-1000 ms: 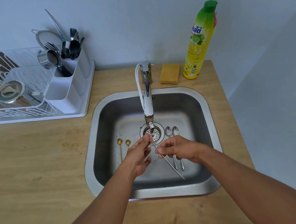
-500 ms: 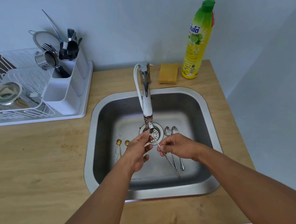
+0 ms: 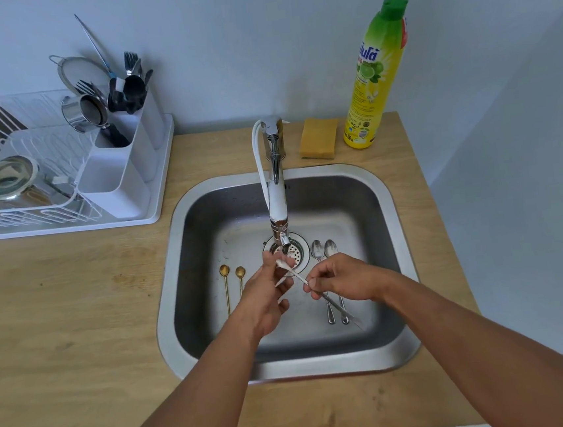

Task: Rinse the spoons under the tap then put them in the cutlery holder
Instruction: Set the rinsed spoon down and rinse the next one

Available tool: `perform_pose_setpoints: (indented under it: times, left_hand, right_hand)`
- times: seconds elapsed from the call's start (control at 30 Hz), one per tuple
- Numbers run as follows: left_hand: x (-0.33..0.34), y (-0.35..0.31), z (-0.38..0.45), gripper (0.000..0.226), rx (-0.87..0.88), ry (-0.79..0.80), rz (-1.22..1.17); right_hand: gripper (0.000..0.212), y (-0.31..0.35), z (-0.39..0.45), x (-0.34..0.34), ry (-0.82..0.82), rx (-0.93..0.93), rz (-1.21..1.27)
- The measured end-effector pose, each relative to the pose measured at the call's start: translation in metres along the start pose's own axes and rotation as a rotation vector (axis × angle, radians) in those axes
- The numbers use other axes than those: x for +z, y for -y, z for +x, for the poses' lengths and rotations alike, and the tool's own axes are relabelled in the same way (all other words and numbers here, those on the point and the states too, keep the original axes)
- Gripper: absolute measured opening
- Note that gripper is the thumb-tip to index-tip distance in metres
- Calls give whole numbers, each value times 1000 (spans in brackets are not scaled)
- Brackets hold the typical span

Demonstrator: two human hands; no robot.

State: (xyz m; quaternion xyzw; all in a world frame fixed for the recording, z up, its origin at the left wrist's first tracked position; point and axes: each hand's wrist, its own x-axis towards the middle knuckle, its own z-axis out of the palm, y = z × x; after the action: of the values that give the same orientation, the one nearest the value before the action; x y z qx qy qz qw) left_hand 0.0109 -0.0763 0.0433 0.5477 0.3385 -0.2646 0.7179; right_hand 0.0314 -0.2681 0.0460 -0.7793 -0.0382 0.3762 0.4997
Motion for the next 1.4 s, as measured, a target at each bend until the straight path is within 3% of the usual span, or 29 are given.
perform_pose_setpoints:
  times: [0.17,0.27,0.37,0.53,0.73,0.97,1.03,1.23,1.4]
  left_hand:
    - [6,0,-2,33,66,-162,60]
    - [9,-1,1,43,76,-198,74]
    - [3,-1,1,49,50,-103,78]
    - [-11,17,-7,43,13,196,420]
    - [-17,19,-8,30,30,209,429]
    - [-18,11,-14,36,-45,335,284]
    - [-17,11,-16,32,-41,316,303]
    - [-35,4,-10,16,88,198,656]
    - [-36,-12,-2,23,141,118,836]
  right_hand:
    - [16,2,2,10,-37,-30,-137]
    - [21,5,7,20,-124,-42,-209]
    - [19,7,11,18,-230,-8,16]
    - [17,13,19,15,-233,26,322]
    - [18,18,24,23,-232,24,367]
    - [18,21,26,30,-163,56,490]
    - [19,20,26,31,-162,57,467]
    - [17,16,24,31,-235,21,391]
    - [11,7,24,43,-323,33,459]
